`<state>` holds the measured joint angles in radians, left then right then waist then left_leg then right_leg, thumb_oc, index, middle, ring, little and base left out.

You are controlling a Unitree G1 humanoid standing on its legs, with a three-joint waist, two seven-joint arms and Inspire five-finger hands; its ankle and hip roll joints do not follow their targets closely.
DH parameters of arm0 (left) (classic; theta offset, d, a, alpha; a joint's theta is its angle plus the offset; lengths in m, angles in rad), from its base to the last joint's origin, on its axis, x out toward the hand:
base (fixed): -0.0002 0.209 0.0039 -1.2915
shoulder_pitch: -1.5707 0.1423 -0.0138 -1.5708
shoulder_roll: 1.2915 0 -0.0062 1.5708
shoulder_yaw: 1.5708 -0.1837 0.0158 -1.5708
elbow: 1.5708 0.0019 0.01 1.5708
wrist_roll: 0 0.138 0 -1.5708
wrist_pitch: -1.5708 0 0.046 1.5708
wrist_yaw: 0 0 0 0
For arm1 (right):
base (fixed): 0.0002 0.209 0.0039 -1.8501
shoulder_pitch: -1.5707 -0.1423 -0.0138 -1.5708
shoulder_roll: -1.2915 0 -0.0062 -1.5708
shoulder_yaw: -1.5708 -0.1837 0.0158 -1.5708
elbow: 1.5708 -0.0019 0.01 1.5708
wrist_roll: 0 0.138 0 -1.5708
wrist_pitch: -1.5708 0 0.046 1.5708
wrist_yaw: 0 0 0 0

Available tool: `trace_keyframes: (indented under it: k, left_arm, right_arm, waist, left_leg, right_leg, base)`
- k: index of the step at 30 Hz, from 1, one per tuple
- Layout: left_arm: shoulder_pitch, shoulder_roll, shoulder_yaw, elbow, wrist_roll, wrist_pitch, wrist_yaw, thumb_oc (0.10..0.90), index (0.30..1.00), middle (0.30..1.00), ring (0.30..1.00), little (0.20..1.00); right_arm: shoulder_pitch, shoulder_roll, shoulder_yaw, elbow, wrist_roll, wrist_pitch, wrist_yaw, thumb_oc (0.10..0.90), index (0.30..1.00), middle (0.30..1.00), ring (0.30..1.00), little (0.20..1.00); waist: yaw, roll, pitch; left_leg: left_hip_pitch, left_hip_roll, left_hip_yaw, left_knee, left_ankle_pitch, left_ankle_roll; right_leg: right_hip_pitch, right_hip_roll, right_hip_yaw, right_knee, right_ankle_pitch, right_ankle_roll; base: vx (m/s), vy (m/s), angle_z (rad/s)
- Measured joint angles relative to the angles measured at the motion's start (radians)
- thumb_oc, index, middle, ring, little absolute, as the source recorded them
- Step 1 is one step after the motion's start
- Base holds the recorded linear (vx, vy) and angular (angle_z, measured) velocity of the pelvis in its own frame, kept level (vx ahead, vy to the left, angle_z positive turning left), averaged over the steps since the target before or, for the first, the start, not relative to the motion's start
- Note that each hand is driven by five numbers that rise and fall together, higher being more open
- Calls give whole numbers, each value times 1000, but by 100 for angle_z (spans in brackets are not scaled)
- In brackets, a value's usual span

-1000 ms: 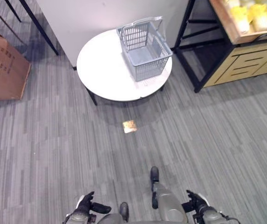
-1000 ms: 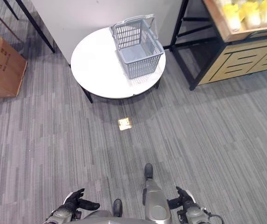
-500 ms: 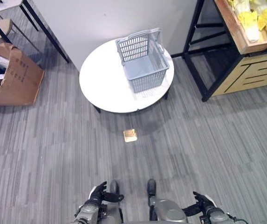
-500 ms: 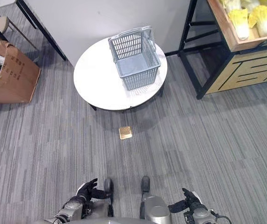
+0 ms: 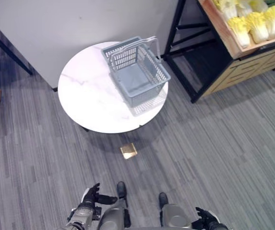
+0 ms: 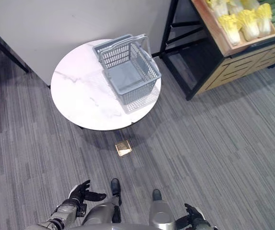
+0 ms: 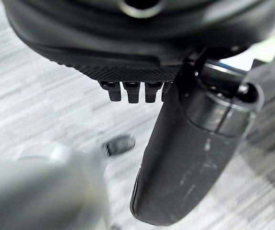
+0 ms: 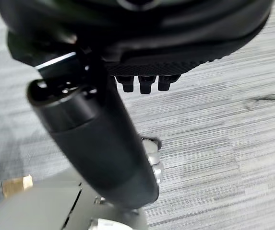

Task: Get the vegetables into the basket

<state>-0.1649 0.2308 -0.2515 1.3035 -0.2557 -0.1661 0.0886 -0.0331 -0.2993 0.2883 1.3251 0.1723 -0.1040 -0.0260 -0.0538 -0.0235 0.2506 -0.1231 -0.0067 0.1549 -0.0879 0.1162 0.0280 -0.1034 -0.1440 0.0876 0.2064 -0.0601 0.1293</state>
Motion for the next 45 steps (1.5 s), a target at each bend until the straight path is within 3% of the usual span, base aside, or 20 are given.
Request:
trace_keyframes:
  k: [3, 6, 7, 9, 10, 12, 14, 16, 18, 20, 23, 24, 28, 30, 32, 34, 35, 39, 44, 45]
  left_arm:
    - [8, 18, -12, 1, 0, 3, 0, 900, 1000, 1000, 1000, 1000]
    - [28, 19, -13, 18, 1, 11, -2, 900, 1000, 1000, 1000, 1000]
    - [34, 20, -12, 18, 1, 9, -2, 900, 1000, 1000, 1000, 1000]
    - [28, 14, -11, 42, 1, 11, -2, 900, 1000, 1000, 1000, 1000]
    - [29, 15, -6, 46, 1, 13, -1, 900, 1000, 1000, 1000, 1000]
    - [38, 15, 11, 49, 1, 17, -2, 900, 1000, 1000, 1000, 1000]
    - [57, 13, 27, 57, 1, 14, -2, 900, 1000, 1000, 1000, 1000]
    - [73, 14, 38, 59, 1, 10, -4, 900, 1000, 1000, 1000, 1000]
    - [85, -4, 30, 58, 1, 9, -4, 900, 1000, 1000, 1000, 1000]
    - [105, -14, 41, 44, 2, 6, -9, 900, 1000, 1000, 1000, 1000]
    - [87, -16, 28, 28, 5, 6, -8, 900, 1000, 1000, 1000, 1000]
    - [83, -27, 27, 27, 9, 8, -8, 900, 1000, 1000, 1000, 1000]
    - [89, -58, -3, -8, 24, 10, 0, 900, 1000, 1000, 1000, 1000]
    - [85, -58, -13, -20, 24, 5, 21, 900, 1000, 1000, 1000, 1000]
    - [99, -51, -11, -83, 39, 3, 39, 900, 1000, 1000, 1000, 1000]
    - [97, -36, 3, -110, 64, -15, 42, 900, 1000, 1000, 1000, 1000]
    - [96, -31, 7, -103, 70, -14, 50, 900, 1000, 1000, 1000, 1000]
    - [93, 9, 12, -78, 84, -16, 69, 900, 1000, 1000, 1000, 1000]
    - [95, 15, 29, -85, 86, -14, 73, 900, 1000, 1000, 1000, 1000]
    - [95, 14, 29, -86, 86, -16, 78, 900, 1000, 1000, 1000, 1000]
  right_arm:
    - [-10, -2, 5, 0, -10, 5, -4, 900, 1000, 1000, 1000, 1000]
    - [-28, -4, 14, -26, -7, 1, -5, 900, 1000, 1000, 1000, 1000]
    - [-25, -2, 31, -37, -9, 2, -10, 900, 1000, 1000, 1000, 1000]
    - [-33, -3, 42, -32, -12, 6, -14, 900, 1000, 1000, 1000, 1000]
    - [-36, -2, 42, -33, -11, 6, -14, 900, 1000, 1000, 1000, 1000]
    - [-29, 5, 40, -36, -6, 6, -14, 900, 1000, 1000, 1000, 1000]
    - [-20, 12, 42, -39, -6, 5, -13, 900, 1000, 1000, 1000, 1000]
    - [10, 27, 40, -46, -4, 2, -9, 900, 1000, 1000, 1000, 1000]
    - [22, 19, 39, -35, -5, 5, -5, 900, 1000, 1000, 1000, 1000]
    - [-1, -6, 29, -40, -2, 3, 1, 900, 1000, 1000, 1000, 1000]
    - [-3, -51, 10, -73, 4, -13, -1, 900, 1000, 1000, 1000, 1000]
    - [-3, -67, -9, -78, 5, -19, -8, 900, 1000, 1000, 1000, 1000]
    - [-46, -123, -16, -89, 13, -31, -38, 900, 1000, 1000, 1000, 1000]
    - [-44, -148, -17, -147, 1, -32, -53, 900, 1000, 1000, 1000, 1000]
    - [9, -269, 14, -428, -95, 12, -63, 900, 1000, 1000, 1000, 1000]
    - [6, -462, 35, -711, -218, -9, -91, 900, 1000, 1000, 1000, 1000]
    - [-29, -510, 14, -748, -258, -45, -117, 900, 1000, 1000, 1000, 1000]
    - [-231, -623, -11, -813, -400, -69, -197, 900, 1000, 1000, 1000, 1000]
    - [-415, -697, 110, -849, -543, -59, -208, 900, 1000, 1000, 1000, 1000]
    - [-485, -704, 175, -891, -578, -51, -202, 900, 1000, 1000, 1000, 1000]
  waist:
    - [23, -5, 0]
    - [21, -7, 11]
    - [26, -17, 6]
    - [29, -21, 4]
    - [26, -26, 3]
    - [7, -33, 2]
    - [7, -43, -6]
    - [4, -57, -17]
    - [10, -20, -35]
    - [13, 7, -42]
    - [10, 16, -46]
    - [3, 26, -52]
    - [-16, 80, -51]
    - [-18, 89, -56]
    - [-19, 93, -48]
    - [-28, 78, -7]
    - [-36, 72, -2]
    - [-33, 40, 15]
    - [11, 37, 25]
    - [20, 37, 40]
  left_leg:
    - [29, -13, 14, 0, -16, 21]
    - [79, -11, 24, 0, -41, 32]
    - [90, -13, 26, -1, -52, 29]
    - [90, -7, 18, -1, -68, 5]
    - [91, -8, 16, -1, -62, 8]
    - [112, -8, -8, 0, -62, 4]
    - [152, -4, -26, -1, -91, -25]
    - [183, 14, -89, -6, -116, -57]
    - [187, 83, -90, -3, -114, -78]
    - [170, 139, -76, 18, -65, -106]
    - [128, 167, -74, 63, 29, -171]
    - [119, 170, -53, 60, 54, -195]
    - [121, 179, 25, 16, 52, -194]
    - [122, 183, 23, 5, 22, -176]
    - [96, 180, 27, 0, -13, -171]
    - [90, 153, 42, 0, -26, -163]
    - [91, 139, 48, 0, -27, -152]
    - [81, 106, 53, -5, -41, -126]
    - [40, 99, 45, -1, -18, -119]
    - [34, 99, 42, 0, -18, -119]
  right_leg:
    - [-26, -10, -1, 88, -1, 13]
    - [-138, -12, -18, 338, -20, 38]
    - [-160, -26, -35, 305, -25, 38]
    - [-157, -46, -95, 84, -17, 40]
    - [-153, -51, -94, -67, 23, 46]
    - [-145, -63, -95, -235, 124, 36]
    - [-131, -64, -73, -297, 210, 33]
    - [-93, -58, -77, -278, 246, 13]
    - [-81, -2, -129, -270, 251, -21]
    - [-51, 50, -177, -294, 251, -58]
    - [-4, 59, -274, -294, 219, -112]
    - [5, 58, -303, -299, 198, -109]
    - [13, 86, -338, -299, 177, -122]
    - [-1, 92, -331, -298, 180, -113]
    - [-46, 90, -309, -294, 208, -85]
    - [-70, 63, -275, -293, 240, -75]
    - [-71, 51, -264, -294, 246, -67]
    - [-87, 24, -231, -294, 255, -45]
    - [-124, 17, -234, -294, 266, -46]
    - [-127, 18, -238, -294, 273, -57]
  base:
    - [89, 114, -13]
    - [143, -32, -15]
    - [191, -147, 2]
    - [115, -117, -2]
    - [107, -124, 16]
    - [144, -174, 36]
    - [142, -313, 38]
    - [63, -276, 84]
    - [40, -330, 68]
    - [40, -274, 50]
    - [2, -132, 86]
    - [-3, -67, 79]
    - [11, -47, 30]
    - [-60, 70, -7]
    - [-45, 126, -29]
    - [-25, 99, -37]
    - [-41, 120, -16]
    - [-44, 76, -4]
    - [-26, 34, 6]
    - [-17, 3, 9]
